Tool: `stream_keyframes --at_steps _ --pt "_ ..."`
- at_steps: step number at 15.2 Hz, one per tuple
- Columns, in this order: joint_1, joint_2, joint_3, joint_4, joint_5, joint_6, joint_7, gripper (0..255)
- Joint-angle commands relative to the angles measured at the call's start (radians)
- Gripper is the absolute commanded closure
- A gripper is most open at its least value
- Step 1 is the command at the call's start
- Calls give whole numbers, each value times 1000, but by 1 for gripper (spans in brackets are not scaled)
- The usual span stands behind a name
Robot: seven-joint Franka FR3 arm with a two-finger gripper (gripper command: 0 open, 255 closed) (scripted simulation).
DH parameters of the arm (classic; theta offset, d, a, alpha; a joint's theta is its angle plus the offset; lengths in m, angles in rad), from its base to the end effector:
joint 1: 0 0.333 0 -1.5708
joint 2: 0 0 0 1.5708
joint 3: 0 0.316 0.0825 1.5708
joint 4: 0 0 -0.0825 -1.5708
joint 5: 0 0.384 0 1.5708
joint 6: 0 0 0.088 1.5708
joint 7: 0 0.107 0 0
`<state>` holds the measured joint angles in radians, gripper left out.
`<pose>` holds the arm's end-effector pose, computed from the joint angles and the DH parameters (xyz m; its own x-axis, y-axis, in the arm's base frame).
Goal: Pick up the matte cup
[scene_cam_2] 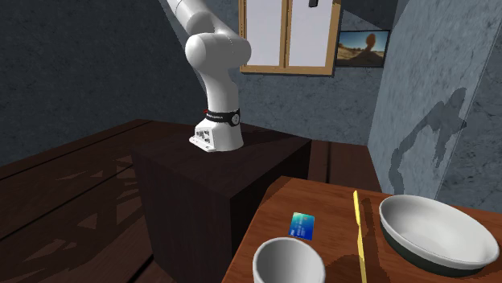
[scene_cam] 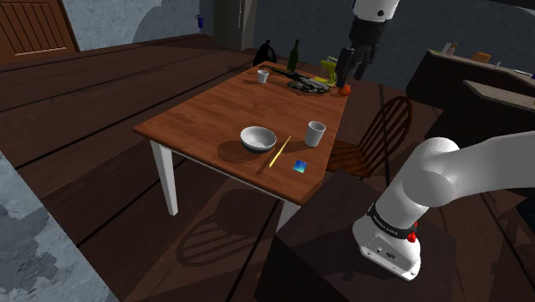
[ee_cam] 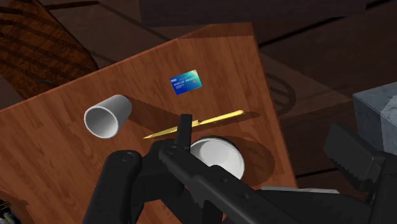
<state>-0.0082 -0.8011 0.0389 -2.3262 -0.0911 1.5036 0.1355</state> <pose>0.2961 0.0029 0.6038 0.9925 -0.1221 -0.0052 -0.1206 -0.9854 0.1205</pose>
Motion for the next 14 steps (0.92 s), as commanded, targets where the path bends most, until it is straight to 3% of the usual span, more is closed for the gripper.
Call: stream_keyframes --at_steps 1,14 --pt "0 0 0 0 0 0 0 0" --pt "-58 217 -207 -157 -135 376 -203 0"
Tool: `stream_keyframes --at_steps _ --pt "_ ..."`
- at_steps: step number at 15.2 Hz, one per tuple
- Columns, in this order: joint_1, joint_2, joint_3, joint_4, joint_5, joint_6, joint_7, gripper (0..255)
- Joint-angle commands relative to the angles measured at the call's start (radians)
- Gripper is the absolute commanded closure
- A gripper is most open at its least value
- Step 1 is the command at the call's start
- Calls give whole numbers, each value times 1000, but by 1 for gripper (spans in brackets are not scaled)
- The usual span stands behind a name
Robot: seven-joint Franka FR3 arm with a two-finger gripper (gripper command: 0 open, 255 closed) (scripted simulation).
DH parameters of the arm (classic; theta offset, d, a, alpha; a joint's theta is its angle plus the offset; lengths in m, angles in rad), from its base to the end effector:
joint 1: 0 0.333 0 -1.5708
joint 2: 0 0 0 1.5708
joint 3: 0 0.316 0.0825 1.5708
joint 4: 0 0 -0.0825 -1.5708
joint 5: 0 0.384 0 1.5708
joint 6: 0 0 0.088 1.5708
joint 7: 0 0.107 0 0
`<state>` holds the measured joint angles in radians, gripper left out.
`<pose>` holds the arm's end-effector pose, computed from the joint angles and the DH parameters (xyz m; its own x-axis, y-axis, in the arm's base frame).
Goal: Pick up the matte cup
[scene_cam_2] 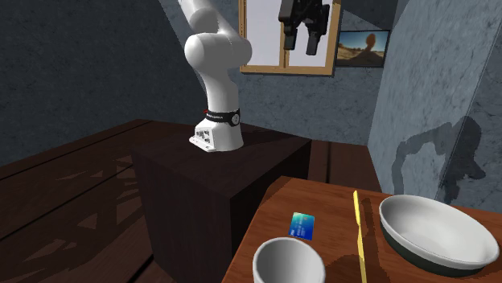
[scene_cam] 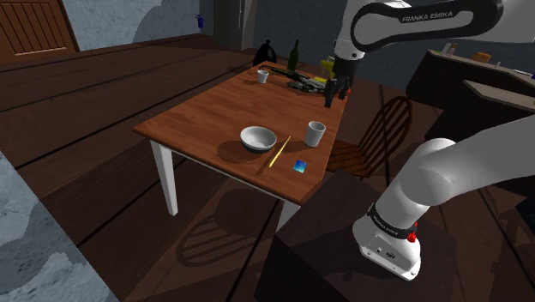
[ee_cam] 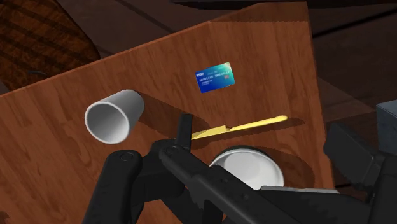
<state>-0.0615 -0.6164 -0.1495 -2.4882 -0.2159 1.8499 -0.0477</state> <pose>0.3511 -0.0965 0.4924 0.9966 -0.0746 -0.0337 -0.0701 -0.9905 0.1179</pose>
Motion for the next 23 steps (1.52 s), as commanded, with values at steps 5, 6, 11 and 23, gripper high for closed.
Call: stream_keyframes --at_steps 5,6,11,23 --pt "-23 181 -96 7 -39 179 -96 0" --pt "-25 214 -111 12 -42 209 -112 0" --pt "-35 396 -181 56 -33 348 -200 0" --pt "-107 888 -236 296 155 581 -476 0"
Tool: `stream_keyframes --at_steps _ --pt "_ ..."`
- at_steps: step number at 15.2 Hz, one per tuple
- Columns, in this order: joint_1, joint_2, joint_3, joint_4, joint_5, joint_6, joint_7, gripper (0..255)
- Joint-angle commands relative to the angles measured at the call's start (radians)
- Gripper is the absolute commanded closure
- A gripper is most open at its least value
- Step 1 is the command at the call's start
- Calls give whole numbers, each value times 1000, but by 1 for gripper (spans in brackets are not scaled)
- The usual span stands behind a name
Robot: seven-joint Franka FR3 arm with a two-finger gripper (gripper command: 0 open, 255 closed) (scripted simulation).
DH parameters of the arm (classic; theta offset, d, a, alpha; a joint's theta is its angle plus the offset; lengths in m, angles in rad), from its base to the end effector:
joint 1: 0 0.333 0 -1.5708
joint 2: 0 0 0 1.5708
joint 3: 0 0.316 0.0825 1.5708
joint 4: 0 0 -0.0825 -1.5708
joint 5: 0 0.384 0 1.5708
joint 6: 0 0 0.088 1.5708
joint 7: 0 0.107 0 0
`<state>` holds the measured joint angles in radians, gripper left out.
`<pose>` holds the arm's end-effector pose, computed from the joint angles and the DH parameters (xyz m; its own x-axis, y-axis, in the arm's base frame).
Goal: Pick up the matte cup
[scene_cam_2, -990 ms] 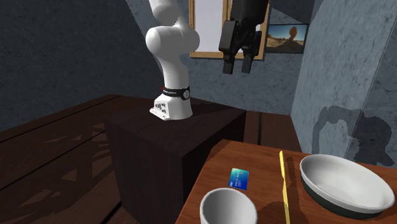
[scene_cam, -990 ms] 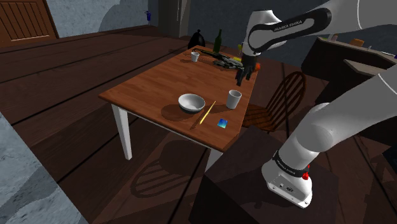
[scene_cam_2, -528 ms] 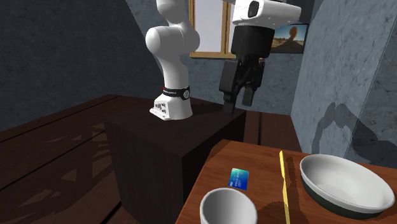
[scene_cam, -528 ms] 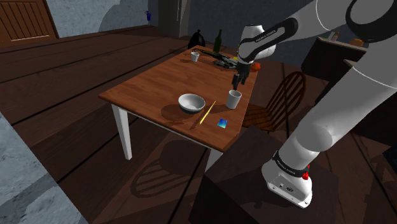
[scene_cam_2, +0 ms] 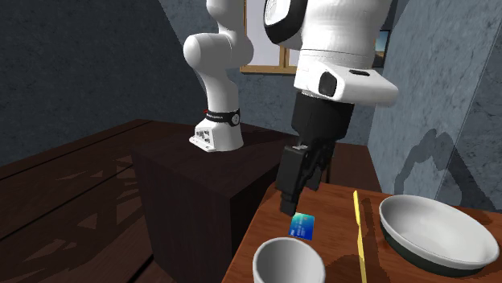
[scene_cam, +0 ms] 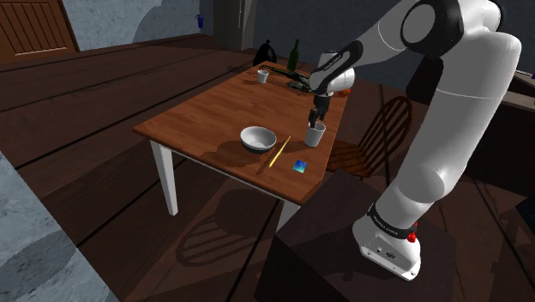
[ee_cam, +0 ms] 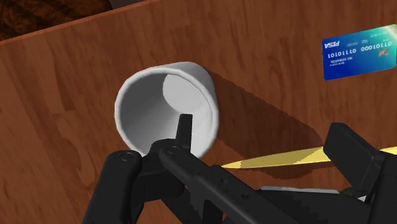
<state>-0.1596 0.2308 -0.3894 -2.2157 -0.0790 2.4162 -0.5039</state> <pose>0.4672 -0.2857 0.2795 0.9963 0.0184 -0.0842 0.0278 -0.9934 0.1110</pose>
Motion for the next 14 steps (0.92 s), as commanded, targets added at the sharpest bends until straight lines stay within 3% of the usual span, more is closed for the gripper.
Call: stream_keyframes --at_steps 1,4,13,14 --pt "-22 82 10 52 37 25 -42 0" --pt "-61 186 29 131 78 44 -92 0" --pt "-81 269 53 135 106 122 -102 0" --pt "-81 269 53 135 106 121 -102 255"
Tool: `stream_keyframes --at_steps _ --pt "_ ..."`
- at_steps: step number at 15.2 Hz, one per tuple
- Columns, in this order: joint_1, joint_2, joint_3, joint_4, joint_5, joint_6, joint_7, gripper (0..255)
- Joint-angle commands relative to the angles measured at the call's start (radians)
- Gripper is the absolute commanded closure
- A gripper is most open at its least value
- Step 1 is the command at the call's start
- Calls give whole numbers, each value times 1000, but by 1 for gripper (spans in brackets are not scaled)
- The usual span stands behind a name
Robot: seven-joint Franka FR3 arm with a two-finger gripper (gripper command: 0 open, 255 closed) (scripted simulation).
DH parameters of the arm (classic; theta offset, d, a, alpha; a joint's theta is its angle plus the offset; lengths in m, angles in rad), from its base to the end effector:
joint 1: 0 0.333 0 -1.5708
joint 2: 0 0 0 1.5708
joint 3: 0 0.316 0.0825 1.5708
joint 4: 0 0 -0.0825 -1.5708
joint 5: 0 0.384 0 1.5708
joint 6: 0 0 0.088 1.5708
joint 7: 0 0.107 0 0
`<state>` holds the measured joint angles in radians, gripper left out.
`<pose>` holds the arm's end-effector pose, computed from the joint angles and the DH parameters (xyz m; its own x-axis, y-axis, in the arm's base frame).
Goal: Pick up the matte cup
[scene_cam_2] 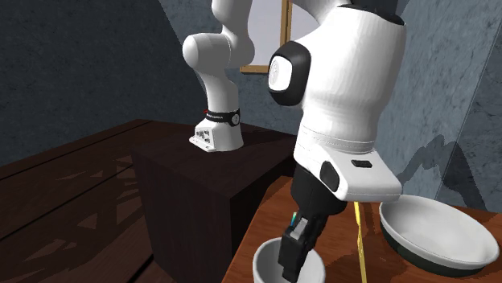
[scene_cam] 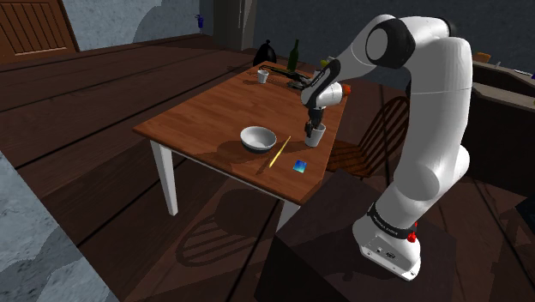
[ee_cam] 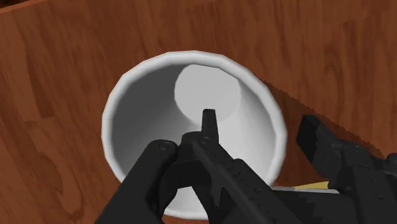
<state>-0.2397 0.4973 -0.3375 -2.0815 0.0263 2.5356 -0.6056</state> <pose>0.4904 -0.3192 0.1957 0.9948 0.0381 -0.0946 0.0484 -0.9929 0.1090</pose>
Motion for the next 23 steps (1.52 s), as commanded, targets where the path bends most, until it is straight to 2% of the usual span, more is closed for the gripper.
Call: stream_keyframes --at_steps 1,9,23 --pt "0 1 1 0 1 2 0 255" --pt "-1 3 1 1 1 2 0 255" --pt "31 -147 -38 4 -52 -146 18 255"
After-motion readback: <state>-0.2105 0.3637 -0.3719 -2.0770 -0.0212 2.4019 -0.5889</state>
